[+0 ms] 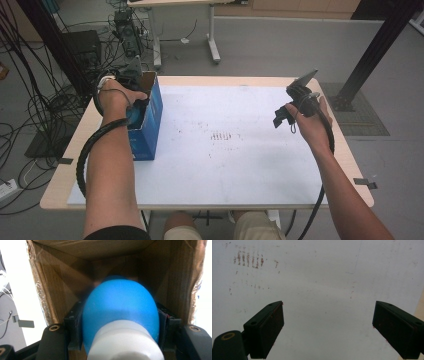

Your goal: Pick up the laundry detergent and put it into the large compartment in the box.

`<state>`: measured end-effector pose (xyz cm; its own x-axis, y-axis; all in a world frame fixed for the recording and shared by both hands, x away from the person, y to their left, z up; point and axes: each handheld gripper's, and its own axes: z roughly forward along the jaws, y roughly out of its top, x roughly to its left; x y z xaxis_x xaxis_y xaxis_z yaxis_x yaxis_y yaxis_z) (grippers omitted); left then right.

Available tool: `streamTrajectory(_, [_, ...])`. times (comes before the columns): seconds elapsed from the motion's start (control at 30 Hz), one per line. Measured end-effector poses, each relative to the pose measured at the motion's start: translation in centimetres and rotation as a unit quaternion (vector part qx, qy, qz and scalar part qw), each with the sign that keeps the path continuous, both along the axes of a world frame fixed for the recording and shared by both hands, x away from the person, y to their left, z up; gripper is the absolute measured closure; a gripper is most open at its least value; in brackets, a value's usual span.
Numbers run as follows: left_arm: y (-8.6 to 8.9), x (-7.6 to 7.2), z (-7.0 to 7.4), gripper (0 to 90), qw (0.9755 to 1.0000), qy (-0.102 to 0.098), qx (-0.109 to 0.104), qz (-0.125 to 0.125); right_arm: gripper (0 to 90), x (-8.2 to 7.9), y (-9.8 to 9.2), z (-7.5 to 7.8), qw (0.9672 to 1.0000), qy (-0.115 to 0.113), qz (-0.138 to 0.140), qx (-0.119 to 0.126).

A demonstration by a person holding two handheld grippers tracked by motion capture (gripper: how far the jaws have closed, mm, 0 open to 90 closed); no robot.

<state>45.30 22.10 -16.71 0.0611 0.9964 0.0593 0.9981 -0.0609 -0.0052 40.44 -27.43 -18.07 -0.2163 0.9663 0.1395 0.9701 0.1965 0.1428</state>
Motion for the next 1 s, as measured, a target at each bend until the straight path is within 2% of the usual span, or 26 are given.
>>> streamTrajectory(1.0, [0.03,0.07,-0.07,37.5,1.0,-0.002,-0.001,0.002,9.9,-0.06,-0.14,0.16,1.0,-0.002,-0.002,0.0])
